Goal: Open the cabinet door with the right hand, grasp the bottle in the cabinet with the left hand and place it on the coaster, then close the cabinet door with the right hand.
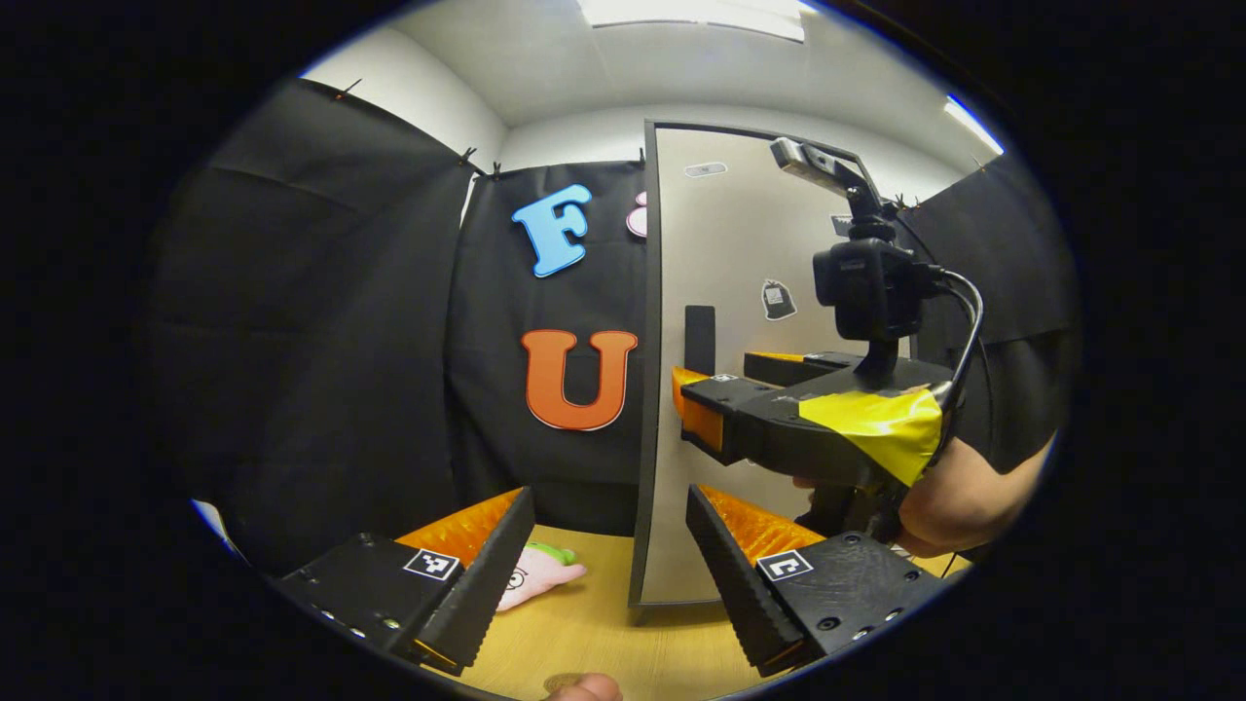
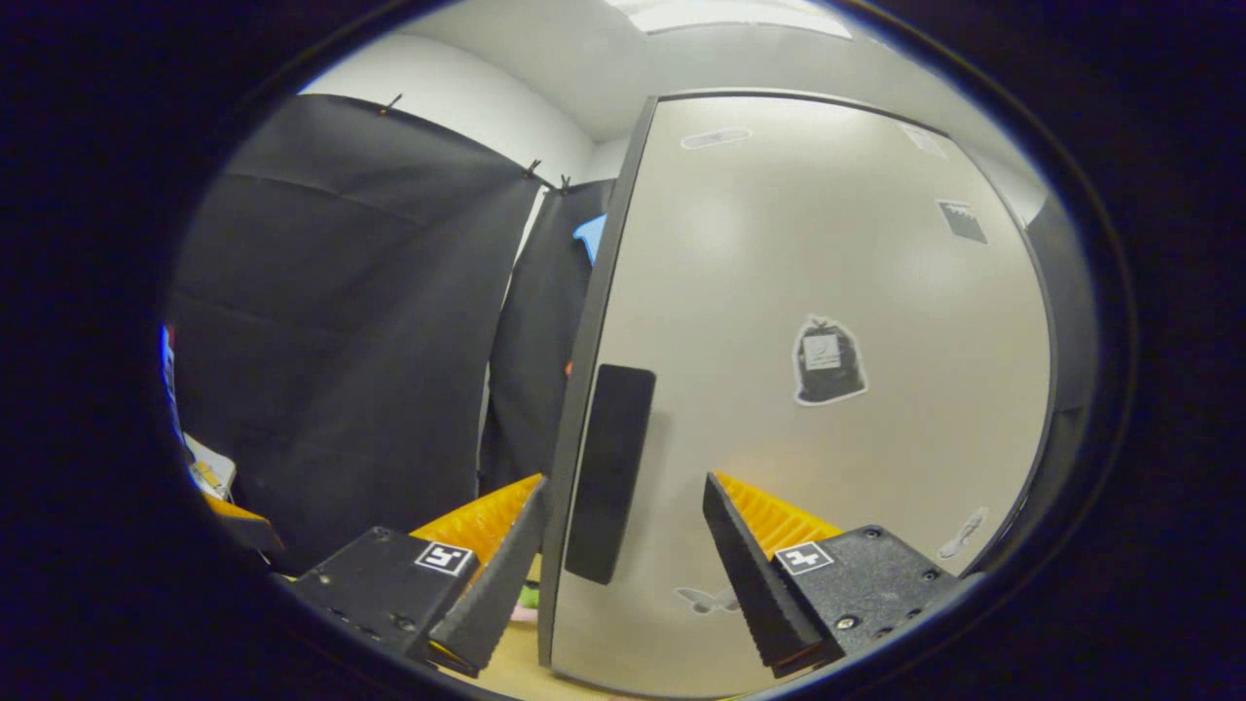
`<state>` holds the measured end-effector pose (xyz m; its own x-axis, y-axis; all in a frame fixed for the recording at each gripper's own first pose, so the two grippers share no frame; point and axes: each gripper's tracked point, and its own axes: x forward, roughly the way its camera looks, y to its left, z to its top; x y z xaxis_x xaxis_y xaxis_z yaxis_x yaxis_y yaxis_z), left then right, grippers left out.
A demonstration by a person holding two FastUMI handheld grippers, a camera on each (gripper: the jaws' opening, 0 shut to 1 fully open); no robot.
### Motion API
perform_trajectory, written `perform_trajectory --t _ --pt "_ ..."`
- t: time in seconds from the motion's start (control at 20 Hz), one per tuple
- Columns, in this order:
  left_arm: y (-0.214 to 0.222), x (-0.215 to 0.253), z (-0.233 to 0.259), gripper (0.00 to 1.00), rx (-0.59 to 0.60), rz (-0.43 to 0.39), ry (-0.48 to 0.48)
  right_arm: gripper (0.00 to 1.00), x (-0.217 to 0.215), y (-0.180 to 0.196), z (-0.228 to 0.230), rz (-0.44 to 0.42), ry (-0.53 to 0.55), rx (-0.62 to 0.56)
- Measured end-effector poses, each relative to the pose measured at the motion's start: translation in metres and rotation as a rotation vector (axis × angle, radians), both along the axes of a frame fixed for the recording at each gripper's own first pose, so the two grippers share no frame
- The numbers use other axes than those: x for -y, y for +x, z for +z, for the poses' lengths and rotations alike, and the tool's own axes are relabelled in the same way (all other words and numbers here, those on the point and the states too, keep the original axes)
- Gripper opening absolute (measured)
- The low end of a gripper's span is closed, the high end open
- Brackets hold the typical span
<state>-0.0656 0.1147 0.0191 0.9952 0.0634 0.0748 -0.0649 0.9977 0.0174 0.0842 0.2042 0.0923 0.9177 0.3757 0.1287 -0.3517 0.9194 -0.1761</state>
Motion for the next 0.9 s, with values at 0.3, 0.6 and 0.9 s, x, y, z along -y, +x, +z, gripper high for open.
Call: perform_trajectory --t 0.3,0.6,0.9 --pt "-0.005 -0.006 -0.013 0.95 -0.029 0.002 -0.039 0.37 -0.010 0.016 -0.028 0.025 0.002 -0.156" --pt "-0.001 -0.002 -0.022 0.95 -0.043 -0.036 -0.083 0.30 -0.008 0.012 -0.029 0.117 -0.131 -0.167" --pt "0.000 0.006 -0.038 0.95 -0.075 -0.098 -0.138 0.28 -0.007 -0.007 -0.031 0.167 -0.128 -0.179"
